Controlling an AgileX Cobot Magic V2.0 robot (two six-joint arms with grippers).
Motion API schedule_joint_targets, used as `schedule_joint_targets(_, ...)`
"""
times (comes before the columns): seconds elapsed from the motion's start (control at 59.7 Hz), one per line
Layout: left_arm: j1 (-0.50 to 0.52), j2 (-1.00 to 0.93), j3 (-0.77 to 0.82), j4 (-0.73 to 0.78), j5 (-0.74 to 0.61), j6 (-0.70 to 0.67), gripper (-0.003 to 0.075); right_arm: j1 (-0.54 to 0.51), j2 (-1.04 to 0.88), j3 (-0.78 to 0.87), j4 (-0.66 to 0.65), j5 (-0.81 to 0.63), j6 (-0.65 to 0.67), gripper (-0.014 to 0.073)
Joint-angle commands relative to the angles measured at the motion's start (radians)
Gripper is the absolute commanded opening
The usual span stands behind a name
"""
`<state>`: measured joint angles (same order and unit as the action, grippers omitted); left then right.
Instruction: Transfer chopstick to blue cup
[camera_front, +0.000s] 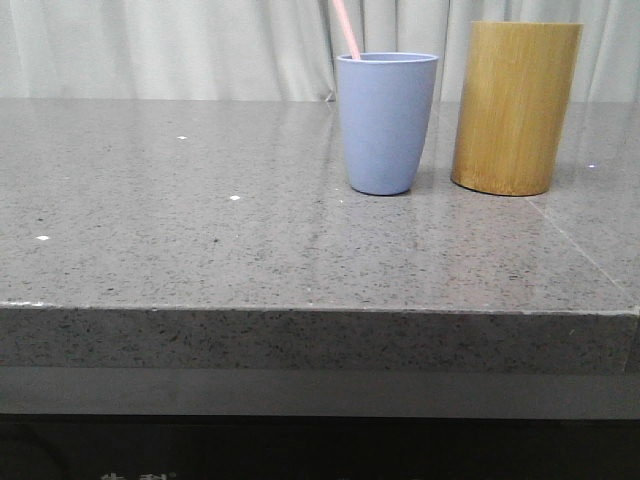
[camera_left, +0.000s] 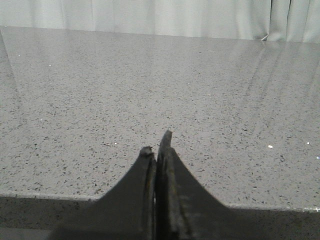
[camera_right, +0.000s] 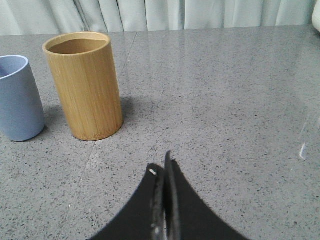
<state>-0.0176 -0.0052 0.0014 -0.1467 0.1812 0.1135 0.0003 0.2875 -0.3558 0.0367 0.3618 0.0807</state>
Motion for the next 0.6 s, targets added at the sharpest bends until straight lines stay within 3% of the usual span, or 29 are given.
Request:
schedule_joint_targets(0.0,0.001,-0.015,0.009,-0.009,-0.087,-0.008,-0.0019,-0.005,0.007,-0.026,-0.011,-0.082,-0.004,-0.0069)
schedule_joint_targets(0.251,0.001,-0.015,0.009,-0.009,-0.087,-0.008,-0.0019,-0.005,0.007,-0.003,-0.030,-0.128,-0.004,-0.0069)
schedule_joint_targets(0.436,0.001,-0.015,0.009,-0.009,-0.087,-0.008,-0.0019,-0.005,-0.048,0.142,-0.056,-0.327,-0.081,-0.0069)
schedule_joint_targets(0.586,0.001,-0.015,0.009,-0.009,-0.087,-0.008,-0.0019,-0.005,-0.158,0.279,-0.027,-0.362,-0.135,-0.0069)
